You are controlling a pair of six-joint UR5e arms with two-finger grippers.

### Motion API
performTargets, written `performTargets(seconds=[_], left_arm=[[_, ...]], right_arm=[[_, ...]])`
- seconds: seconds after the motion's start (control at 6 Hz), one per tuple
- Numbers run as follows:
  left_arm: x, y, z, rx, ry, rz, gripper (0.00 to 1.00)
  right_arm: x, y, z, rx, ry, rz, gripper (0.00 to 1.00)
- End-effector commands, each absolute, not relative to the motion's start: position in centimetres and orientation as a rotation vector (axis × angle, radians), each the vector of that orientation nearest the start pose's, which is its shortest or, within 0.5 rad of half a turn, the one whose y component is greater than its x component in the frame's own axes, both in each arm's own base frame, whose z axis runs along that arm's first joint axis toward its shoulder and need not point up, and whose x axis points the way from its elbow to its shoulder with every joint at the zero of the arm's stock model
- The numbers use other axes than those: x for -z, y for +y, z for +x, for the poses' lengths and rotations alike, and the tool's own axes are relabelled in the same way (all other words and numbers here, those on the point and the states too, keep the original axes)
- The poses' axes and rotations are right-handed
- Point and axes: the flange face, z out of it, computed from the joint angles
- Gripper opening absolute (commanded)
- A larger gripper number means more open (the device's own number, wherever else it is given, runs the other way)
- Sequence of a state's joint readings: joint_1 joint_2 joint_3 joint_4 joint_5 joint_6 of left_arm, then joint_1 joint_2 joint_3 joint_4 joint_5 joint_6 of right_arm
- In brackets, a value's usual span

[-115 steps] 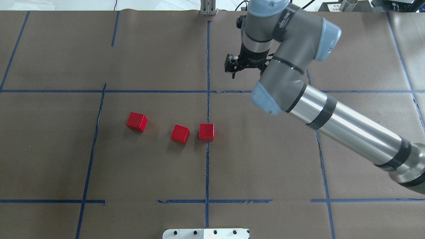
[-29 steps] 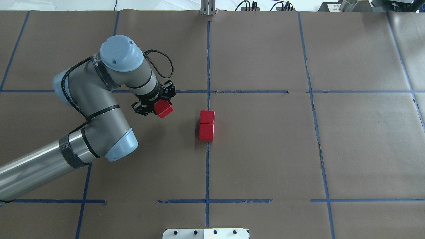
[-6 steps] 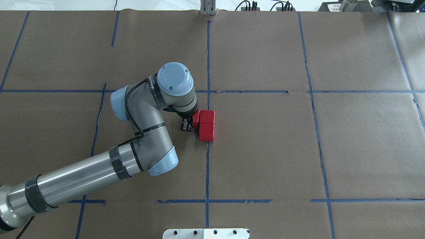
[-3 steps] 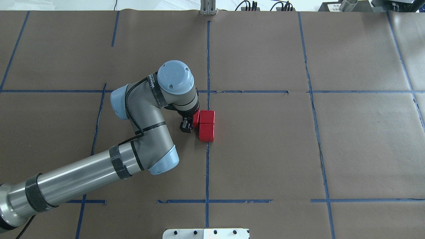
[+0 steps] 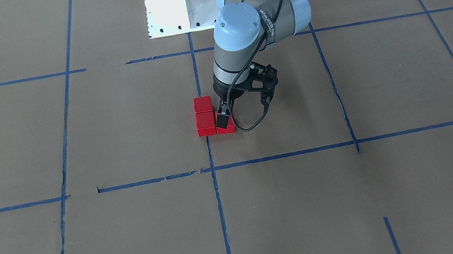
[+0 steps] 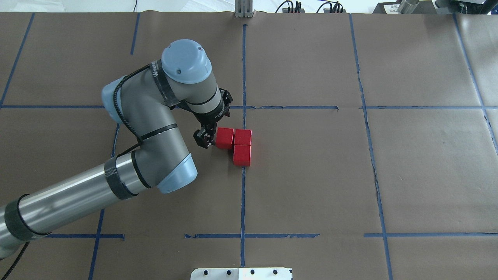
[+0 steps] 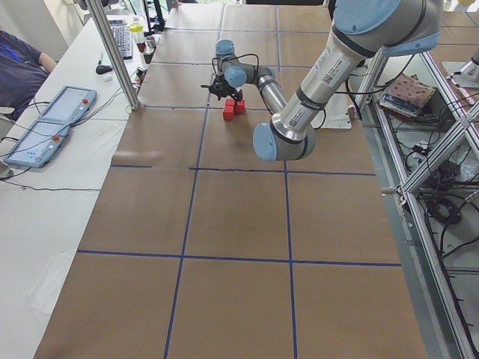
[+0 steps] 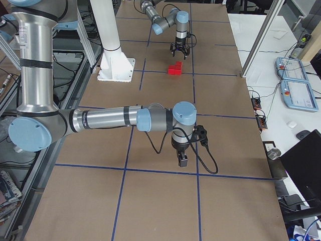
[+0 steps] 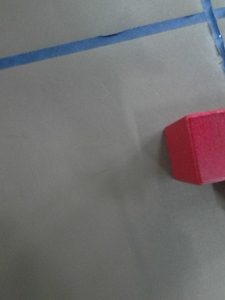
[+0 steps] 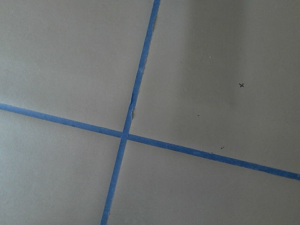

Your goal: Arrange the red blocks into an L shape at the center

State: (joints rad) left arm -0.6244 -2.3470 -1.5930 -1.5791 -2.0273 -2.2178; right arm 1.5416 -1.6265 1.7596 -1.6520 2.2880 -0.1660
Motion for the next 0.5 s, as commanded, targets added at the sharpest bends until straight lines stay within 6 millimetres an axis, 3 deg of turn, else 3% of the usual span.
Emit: performTargets(seconds=[0.0,0.17,0.33], left_arm=[[-18.8,-44.6,42.1,0.608,0.881,-0.246,1.00],[-23.1,-43.4,38.0,0.347,0.866,-0.105,1.00],[-27.0,-45.2,34.8,0.162,0.815,0.000,1.00]], right_arm=[[-60.5,-47.0,5.3,0.201,-0.733,0.088,1.00],[-60.6,-46.9,5.2,0.196,-0.750,0.084,1.00],[-60.5,-46.9,5.1,0.140,-0.755,0.063,1.00]])
